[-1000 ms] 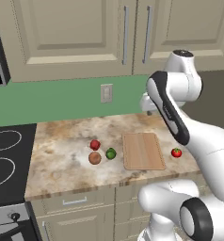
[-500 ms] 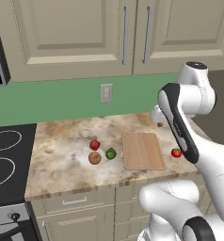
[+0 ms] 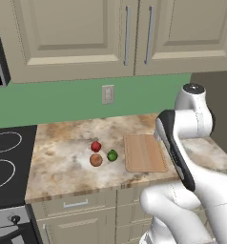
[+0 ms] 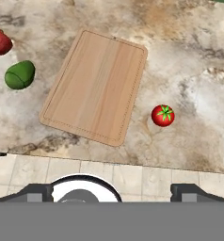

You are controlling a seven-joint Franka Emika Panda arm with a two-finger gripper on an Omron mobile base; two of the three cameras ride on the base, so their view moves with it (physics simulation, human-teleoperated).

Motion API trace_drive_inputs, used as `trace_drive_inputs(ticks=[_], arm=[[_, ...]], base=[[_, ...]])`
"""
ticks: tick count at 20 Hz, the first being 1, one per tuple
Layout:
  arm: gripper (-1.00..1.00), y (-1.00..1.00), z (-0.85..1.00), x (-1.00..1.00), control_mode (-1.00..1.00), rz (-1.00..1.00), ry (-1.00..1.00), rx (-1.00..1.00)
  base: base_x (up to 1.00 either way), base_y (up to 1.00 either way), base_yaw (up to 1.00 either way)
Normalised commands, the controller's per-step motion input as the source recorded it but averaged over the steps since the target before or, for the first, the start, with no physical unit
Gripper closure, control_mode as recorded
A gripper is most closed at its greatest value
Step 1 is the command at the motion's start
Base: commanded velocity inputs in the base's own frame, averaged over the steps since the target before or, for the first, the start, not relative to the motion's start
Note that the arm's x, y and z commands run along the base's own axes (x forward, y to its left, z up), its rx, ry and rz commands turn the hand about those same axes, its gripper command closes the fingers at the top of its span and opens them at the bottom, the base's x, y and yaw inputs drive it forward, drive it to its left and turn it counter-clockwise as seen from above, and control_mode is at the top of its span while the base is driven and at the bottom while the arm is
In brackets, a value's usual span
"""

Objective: Place the avocado, onion, tomato, and bell pepper on the cutting board.

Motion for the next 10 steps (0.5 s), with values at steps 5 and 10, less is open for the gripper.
trace_drive_inputs(ticks=[5,10], arm=[[-1.00,-0.28,-0.18,0.12,-1.00,-0.03,0.00,0.00],[-1.00,-0.25,0.00,0.29,-1.00,0.00,0.04,0.00]], base=[[0.00,0.00,0.00],[0.00,0.00,0.00]])
